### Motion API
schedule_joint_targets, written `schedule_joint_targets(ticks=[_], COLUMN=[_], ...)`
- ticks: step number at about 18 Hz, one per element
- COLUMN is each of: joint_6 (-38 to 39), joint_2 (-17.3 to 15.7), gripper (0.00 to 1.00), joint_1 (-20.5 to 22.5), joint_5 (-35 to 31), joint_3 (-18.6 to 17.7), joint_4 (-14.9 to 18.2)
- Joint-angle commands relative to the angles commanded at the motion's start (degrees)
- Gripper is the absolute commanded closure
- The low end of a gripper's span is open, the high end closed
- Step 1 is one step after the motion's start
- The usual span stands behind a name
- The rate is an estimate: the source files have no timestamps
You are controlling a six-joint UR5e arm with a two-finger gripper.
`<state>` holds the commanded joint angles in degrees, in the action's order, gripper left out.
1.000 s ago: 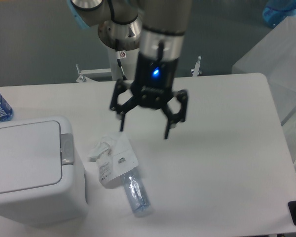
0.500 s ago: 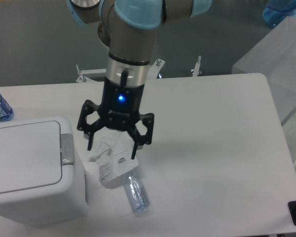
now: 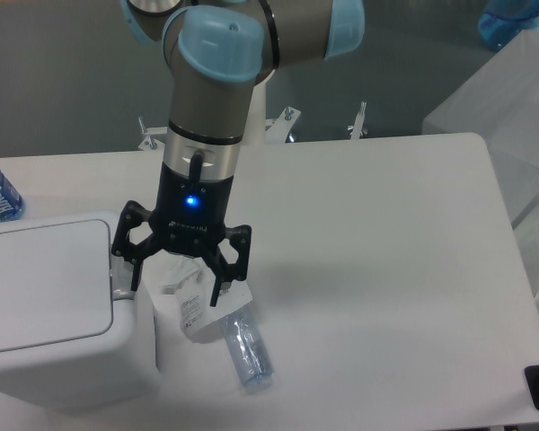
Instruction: Open the trash can
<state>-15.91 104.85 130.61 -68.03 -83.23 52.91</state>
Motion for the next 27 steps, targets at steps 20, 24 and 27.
schedule_joint_targets(ticks=[20, 24, 27], joint_6=[2.3, 2.3, 2.3], joint_2=[-0.4, -0.4, -0.4], gripper=[0.0, 0.0, 0.0], joint_1=[-0.5, -0.5, -0.5], joint_5=[0.0, 0.0, 0.0], joint_3=[-1.8, -2.1, -2.1], joint_4=[0.0, -0.1, -0.1])
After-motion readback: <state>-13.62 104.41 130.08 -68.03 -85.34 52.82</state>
